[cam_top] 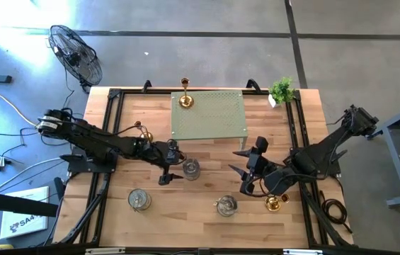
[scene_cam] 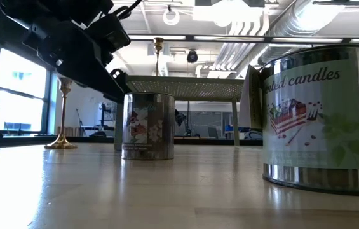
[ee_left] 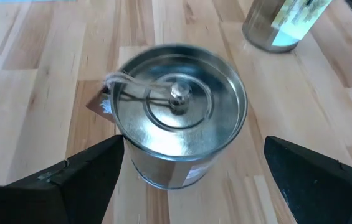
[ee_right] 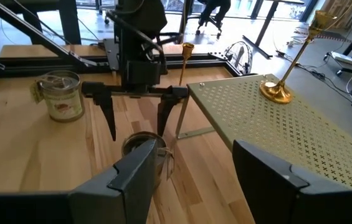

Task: Pick & Place candle stick holders
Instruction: Put the top silver scented candle on the shelf

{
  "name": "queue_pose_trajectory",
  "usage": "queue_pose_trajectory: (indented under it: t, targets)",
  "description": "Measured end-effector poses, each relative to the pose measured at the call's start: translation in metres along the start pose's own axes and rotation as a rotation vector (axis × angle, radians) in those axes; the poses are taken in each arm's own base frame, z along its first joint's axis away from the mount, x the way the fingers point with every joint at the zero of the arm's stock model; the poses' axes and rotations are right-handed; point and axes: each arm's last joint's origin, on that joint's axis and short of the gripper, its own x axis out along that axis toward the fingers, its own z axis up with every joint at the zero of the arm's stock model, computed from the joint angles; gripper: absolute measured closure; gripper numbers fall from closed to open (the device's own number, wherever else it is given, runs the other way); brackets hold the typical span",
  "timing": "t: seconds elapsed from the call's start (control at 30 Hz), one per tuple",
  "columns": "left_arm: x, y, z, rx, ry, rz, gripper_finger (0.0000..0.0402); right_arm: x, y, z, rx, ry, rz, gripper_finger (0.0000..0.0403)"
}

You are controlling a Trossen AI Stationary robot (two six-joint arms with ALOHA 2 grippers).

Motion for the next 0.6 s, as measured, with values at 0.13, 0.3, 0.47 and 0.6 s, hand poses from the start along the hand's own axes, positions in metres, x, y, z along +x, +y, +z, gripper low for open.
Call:
queue_pose_trajectory:
  t: [0.13,0.3,0.47,0.6]
  targets:
    - [0.000,0.000,0.001,0.001,-0.005,0.002,0.0023,0.001,0.001,-0.001,-0.003,0.003,0.000,0.0199]
    - [0.000,0.000,0.001,0.009,-0.014,-0.002,0.0023,0.001,0.001,-0.001,0.001,0.002,-0.002,0.0199]
    - [0.007,0.000,0.002,0.035,-0.044,-0.004,0.0023,0.001,0.001,-0.001,0.002,0.001,-0.003,0.0199]
    - [0.018,0.001,-0.004,0.043,-0.025,-0.004,0.0023,0.001,0.001,0.000,0.004,0.000,0.000,0.0199]
